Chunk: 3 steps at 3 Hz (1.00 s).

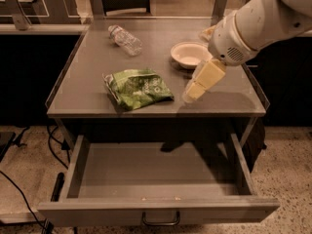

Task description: Place green jalapeno chip bag into top drawer

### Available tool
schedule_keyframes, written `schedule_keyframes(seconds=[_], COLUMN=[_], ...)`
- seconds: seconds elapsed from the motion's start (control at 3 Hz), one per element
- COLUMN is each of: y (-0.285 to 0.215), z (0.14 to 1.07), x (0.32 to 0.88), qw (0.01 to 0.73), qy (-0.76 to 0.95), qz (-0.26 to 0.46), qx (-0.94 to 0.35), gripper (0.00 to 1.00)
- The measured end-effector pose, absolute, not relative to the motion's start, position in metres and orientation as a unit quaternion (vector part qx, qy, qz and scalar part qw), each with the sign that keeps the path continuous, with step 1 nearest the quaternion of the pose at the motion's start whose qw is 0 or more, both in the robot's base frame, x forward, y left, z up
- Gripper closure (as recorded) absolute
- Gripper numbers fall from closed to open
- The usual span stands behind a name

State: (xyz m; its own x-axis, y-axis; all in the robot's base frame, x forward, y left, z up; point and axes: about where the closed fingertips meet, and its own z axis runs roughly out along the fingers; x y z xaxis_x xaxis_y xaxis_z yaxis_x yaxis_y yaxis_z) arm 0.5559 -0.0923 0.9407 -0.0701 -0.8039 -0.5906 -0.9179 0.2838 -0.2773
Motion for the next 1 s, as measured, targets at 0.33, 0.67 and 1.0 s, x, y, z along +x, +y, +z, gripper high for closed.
schedule_keyframes(seconds=[0.33, 0.67, 1.0], y=[-0.065, -0.065, -0.068], z=[0.932, 0.932, 0.914], x=[0.566, 0.566, 0.566], qw=[0.331, 0.331, 0.332], qy=[0.716, 0.716, 0.726], qz=[0.097, 0.097, 0.115], qx=[-0.607, -0.607, -0.592], gripper=[0.0, 0.0, 0.0])
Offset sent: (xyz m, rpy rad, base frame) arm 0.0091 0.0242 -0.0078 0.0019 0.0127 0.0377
